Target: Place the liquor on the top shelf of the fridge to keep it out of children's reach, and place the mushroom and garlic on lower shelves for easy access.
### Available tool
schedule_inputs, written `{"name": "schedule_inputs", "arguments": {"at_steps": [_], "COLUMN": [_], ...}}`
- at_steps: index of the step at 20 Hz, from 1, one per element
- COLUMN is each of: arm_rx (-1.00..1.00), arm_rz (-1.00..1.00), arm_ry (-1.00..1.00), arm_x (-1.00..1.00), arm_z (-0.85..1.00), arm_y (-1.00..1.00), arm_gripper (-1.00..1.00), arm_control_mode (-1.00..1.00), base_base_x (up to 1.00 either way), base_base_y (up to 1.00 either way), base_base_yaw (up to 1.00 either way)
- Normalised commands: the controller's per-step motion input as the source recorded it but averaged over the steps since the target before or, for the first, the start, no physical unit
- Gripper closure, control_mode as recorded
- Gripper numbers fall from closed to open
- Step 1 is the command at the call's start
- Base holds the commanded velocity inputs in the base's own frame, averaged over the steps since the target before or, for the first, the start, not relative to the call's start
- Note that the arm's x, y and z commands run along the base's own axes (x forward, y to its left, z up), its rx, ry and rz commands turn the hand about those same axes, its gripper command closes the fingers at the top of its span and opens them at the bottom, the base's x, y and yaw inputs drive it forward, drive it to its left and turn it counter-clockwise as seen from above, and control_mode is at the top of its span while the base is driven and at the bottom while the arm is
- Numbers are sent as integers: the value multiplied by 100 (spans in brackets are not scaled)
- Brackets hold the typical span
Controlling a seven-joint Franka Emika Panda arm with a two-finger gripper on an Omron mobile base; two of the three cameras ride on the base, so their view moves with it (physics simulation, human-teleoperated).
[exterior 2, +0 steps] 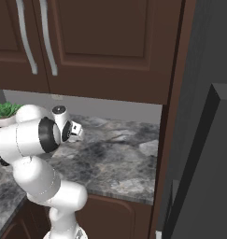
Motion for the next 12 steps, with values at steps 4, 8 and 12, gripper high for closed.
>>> {"name": "schedule_inputs", "arguments": {"at_steps": [4,8,12], "arm_rx": [0,0,0], "arm_rz": [0,0,0], "arm_ry": [1,1,3], "arm_x": [41,41,36], "arm_z": [-29,-29,-29], "arm_y": [1,3,6], "arm_gripper": [-100,-100,-100], "arm_control_mode": [-100,-100,-100], "base_base_x": [0,0,0], "base_base_y": [0,0,0], "base_base_yaw": [0,0,0]}}
